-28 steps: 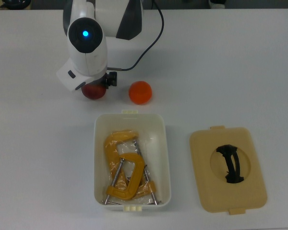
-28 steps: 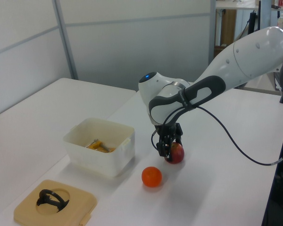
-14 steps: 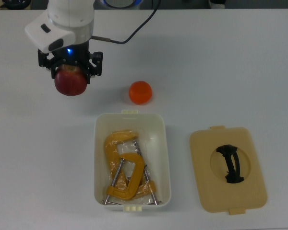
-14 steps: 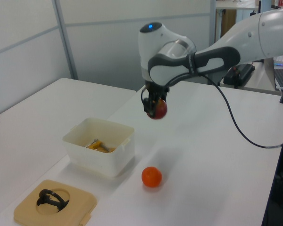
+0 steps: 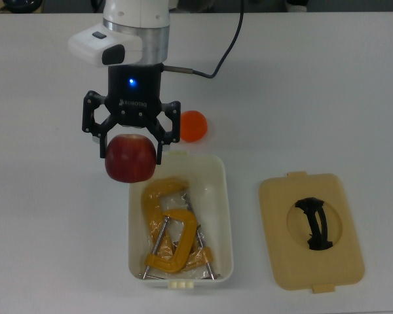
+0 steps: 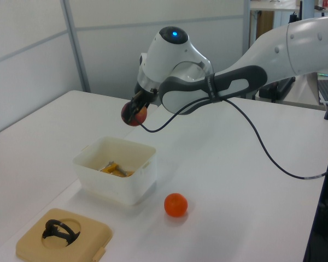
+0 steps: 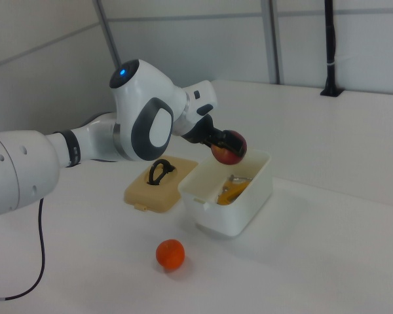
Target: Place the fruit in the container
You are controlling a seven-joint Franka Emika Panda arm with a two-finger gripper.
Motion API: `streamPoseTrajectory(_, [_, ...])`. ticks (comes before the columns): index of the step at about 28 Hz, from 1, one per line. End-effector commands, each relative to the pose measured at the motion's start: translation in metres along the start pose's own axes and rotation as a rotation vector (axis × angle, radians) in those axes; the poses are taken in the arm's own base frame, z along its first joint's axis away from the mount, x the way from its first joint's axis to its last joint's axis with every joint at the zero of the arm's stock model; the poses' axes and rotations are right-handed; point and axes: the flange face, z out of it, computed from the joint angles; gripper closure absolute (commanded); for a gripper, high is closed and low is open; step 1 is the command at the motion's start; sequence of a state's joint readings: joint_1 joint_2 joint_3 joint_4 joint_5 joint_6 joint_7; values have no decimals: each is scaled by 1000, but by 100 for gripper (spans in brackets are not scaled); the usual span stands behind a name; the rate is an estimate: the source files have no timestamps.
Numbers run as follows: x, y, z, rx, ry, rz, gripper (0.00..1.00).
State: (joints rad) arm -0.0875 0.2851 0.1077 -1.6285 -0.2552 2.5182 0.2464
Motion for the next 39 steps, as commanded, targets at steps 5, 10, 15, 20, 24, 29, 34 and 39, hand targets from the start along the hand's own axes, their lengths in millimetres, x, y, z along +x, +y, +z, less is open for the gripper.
streamPoseTrajectory(5, [3, -7, -7, 4, 20, 143, 0])
streamPoseTrajectory(10, [-26, -19, -6, -38, -159, 105, 0])
streamPoseTrajectory(15, [-61, -41, -4, -24, -423, -74, 0])
streamPoseTrajectory(20, [-84, -45, 0, 58, -591, -186, 0])
streamPoseTrajectory(24, [-119, -64, 21, 91, -682, -283, 0])
streamPoseTrajectory(29, [-150, -77, 52, 108, -731, -336, 0])
streamPoseTrajectory(34, [-177, -92, 77, 120, -740, -393, 0])
streamPoseTrajectory(39, [-184, -97, 102, 122, -720, -396, 0])
